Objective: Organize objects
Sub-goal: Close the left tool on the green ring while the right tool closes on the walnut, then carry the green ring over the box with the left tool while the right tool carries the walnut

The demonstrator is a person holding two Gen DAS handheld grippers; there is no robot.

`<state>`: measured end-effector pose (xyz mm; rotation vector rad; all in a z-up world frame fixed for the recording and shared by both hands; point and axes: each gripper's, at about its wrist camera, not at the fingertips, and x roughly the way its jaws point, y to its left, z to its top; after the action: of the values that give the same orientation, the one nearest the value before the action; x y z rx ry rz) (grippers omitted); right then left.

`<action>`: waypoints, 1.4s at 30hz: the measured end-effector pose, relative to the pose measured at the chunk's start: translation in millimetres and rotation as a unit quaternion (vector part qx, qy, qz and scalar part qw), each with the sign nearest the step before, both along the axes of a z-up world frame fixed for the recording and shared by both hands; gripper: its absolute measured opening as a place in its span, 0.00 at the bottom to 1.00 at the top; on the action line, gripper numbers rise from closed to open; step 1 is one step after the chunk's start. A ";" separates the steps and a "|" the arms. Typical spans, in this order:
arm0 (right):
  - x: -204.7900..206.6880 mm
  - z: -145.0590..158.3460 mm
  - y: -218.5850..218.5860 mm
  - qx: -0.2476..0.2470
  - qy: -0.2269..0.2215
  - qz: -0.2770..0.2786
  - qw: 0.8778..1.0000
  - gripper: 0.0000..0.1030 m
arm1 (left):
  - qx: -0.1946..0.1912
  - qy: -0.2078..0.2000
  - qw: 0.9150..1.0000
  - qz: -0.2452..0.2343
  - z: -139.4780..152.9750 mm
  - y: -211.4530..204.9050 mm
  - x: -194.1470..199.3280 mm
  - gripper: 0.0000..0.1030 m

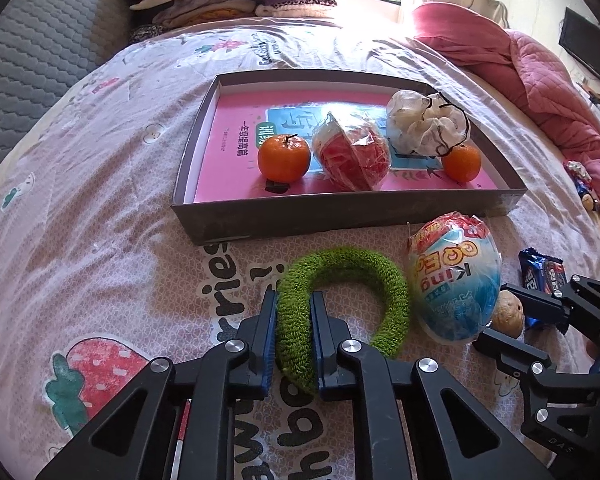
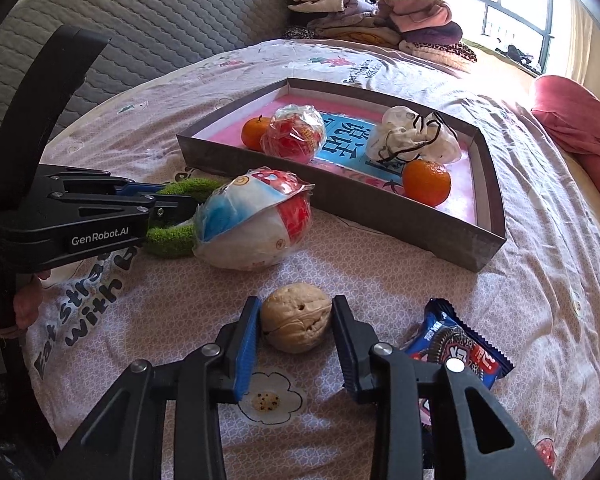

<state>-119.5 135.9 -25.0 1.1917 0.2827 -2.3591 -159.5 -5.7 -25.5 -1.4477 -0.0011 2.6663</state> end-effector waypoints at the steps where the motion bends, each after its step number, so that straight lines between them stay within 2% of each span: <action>1: -0.2 0.3 0.3 -0.001 0.000 -0.001 1.000 0.35 | 0.001 0.002 1.000 0.000 1.5 -0.2 1.0 0.14; 6: -1.0 0.3 2.6 -0.007 -0.006 -0.005 1.000 0.35 | -0.023 0.028 0.999 -0.003 11.4 3.8 8.9 0.14; 15: -0.9 8.1 6.5 -0.022 0.002 -0.007 1.000 0.35 | -0.041 0.063 0.997 -0.007 31.7 5.1 20.6 0.14; 27: -1.9 21.2 14.7 -0.069 0.006 -0.015 0.997 0.35 | -0.024 0.082 0.996 -0.007 51.1 3.1 30.9 0.14; 42: -0.6 58.4 24.9 -0.101 0.051 -0.027 0.993 0.35 | -0.013 0.115 0.993 -0.019 88.3 4.4 36.4 0.14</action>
<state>-120.1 160.8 33.4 0.9966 0.0431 -2.4329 -123.1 -1.3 62.8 -1.1264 0.0786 2.7934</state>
